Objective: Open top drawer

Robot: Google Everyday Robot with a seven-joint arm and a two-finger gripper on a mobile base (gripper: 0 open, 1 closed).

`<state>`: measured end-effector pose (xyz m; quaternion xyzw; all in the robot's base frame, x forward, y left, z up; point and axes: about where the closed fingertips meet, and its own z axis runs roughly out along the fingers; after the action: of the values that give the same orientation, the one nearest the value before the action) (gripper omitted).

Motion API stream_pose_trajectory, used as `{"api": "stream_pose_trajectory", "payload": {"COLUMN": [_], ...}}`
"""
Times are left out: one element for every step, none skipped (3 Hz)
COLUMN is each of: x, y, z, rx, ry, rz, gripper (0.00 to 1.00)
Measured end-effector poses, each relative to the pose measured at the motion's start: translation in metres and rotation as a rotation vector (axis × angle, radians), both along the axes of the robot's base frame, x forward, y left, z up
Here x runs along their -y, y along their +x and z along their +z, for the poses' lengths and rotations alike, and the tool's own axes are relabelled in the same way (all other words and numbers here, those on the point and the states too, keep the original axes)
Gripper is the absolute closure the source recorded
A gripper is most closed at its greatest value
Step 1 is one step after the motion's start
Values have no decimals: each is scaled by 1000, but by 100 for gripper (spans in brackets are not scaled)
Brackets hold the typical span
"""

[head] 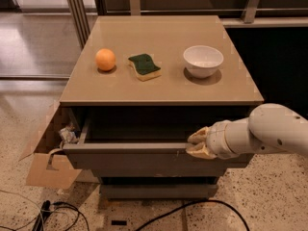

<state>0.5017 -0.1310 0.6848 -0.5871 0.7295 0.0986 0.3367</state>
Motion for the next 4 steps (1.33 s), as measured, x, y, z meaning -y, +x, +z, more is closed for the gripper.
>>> {"api": "stream_pose_trajectory", "payload": {"x": [0, -3, -6, -7], "y": [0, 0, -2, -9], "z": [0, -3, -13, -28], "rx": [0, -5, -21, -42], "ry": [0, -3, -3, 6], "rz": [0, 7, 12, 16], "gripper": [13, 0, 0, 0]}}
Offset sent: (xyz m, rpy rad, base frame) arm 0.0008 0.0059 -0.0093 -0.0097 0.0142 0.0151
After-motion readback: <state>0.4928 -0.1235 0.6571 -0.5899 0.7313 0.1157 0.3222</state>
